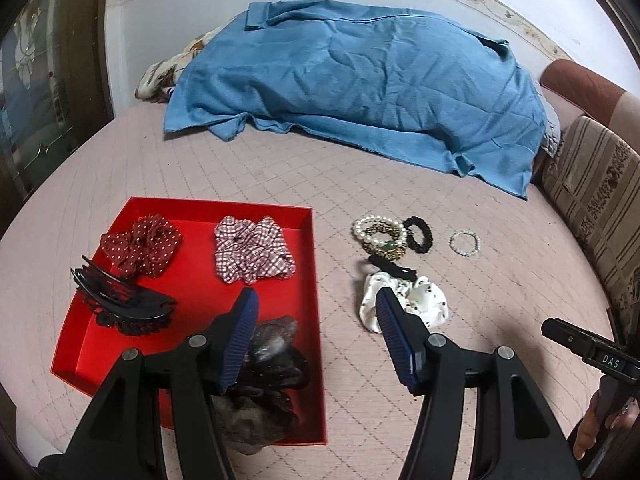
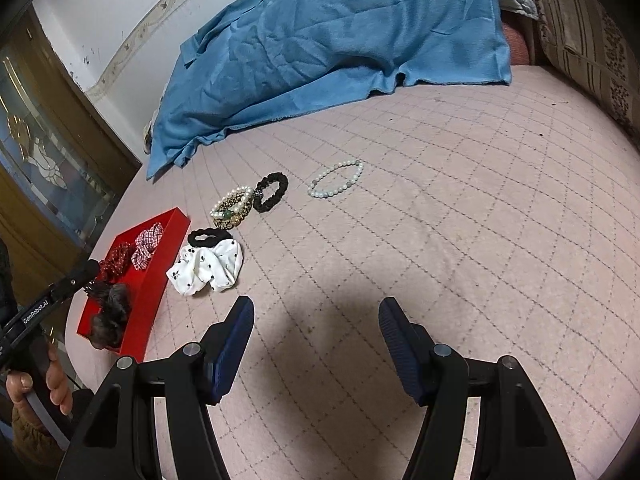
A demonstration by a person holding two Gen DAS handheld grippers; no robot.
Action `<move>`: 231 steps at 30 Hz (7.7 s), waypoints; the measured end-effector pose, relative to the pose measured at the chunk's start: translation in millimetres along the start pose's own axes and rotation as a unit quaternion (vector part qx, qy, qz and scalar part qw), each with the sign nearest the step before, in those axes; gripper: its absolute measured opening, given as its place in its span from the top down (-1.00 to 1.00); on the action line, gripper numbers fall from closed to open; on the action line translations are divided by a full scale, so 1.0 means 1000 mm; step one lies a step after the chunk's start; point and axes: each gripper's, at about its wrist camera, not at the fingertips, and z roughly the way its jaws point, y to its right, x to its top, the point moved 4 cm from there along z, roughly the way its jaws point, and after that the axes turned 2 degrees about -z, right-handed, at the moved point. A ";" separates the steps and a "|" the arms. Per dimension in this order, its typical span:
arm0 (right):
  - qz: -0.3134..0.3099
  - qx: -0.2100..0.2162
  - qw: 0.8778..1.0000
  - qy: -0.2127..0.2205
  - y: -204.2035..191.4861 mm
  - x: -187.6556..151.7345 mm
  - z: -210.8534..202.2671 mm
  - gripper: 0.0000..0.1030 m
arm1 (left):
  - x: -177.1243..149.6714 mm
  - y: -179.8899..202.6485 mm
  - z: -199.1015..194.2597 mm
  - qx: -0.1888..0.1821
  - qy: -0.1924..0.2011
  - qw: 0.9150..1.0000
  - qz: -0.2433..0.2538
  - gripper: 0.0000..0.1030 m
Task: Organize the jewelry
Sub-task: 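Withdraw both open tools from the red tray, then grasp the pearl bracelet with left tool while right tool grasps pale bead bracelet, then carry both bracelets into the red tray and open both tools, then move both open tools toward the white scrunchie and black hair ties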
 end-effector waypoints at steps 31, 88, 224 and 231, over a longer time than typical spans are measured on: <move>-0.019 0.010 1.000 0.021 -0.007 0.022 0.003 -0.35 | 0.049 -0.022 -0.053 0.030 0.048 0.998 -0.016 -0.18; -0.011 -0.038 0.996 0.085 0.014 0.077 0.010 0.87 | 0.074 0.094 0.076 -0.081 -0.056 0.994 0.044 0.82; 0.033 0.032 0.999 0.018 0.032 0.018 0.014 -0.08 | -0.005 0.054 -0.037 0.068 -0.009 0.994 0.090 -0.07; -0.006 0.013 1.000 0.027 0.017 0.010 0.007 -0.08 | -0.010 0.053 -0.039 0.084 -0.013 0.993 0.079 -0.07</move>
